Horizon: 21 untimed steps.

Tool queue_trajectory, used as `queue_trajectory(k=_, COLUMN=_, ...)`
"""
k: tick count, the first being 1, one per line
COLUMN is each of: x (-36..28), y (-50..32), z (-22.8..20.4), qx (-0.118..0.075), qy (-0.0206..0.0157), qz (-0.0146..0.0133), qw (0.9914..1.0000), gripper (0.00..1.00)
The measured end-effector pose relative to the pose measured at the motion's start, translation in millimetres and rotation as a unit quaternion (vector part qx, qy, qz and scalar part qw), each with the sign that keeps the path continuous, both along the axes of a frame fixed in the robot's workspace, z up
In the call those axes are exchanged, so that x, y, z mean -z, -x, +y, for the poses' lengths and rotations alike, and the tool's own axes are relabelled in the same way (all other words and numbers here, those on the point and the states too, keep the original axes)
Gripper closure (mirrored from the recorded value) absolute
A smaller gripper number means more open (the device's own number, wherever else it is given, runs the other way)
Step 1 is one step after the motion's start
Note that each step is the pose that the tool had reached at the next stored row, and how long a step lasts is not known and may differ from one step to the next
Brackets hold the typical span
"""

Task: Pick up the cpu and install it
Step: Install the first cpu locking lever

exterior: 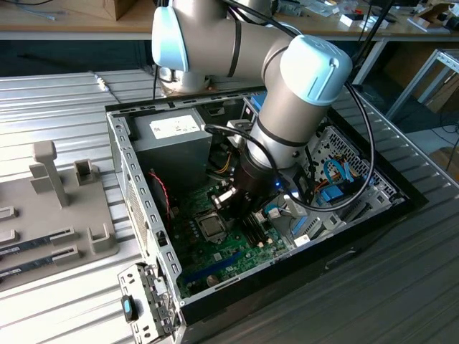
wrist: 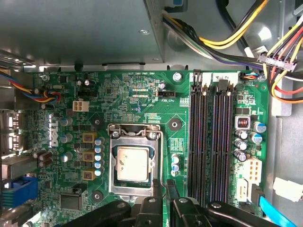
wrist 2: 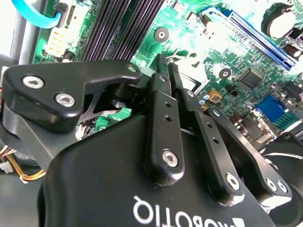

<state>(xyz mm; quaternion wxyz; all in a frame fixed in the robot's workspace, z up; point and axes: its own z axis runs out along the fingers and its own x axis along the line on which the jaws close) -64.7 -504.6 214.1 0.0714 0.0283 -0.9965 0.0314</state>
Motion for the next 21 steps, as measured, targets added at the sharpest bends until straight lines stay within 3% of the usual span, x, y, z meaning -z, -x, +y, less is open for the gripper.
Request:
queue_trajectory(k=6, x=2.2, y=-0.4, z=-0.1, qx=0.000, qy=0.0003, qz=0.0012, qw=1.00000, gripper=0.81)
queue_trajectory(k=10, x=4.2, y=-0.4, z=0.0, qx=0.000, qy=0.0000, qz=0.0011, qw=1.00000, gripper=0.63)
queue_trajectory(k=13, x=10.6, y=-0.4, z=-0.1, qx=0.000, qy=0.0003, qz=0.0012, qw=1.00000, gripper=0.63)
queue_trajectory(k=21, x=11.4, y=-0.4, z=-0.1, qx=0.000, qy=0.0002, qz=0.0012, qw=1.00000, gripper=0.63)
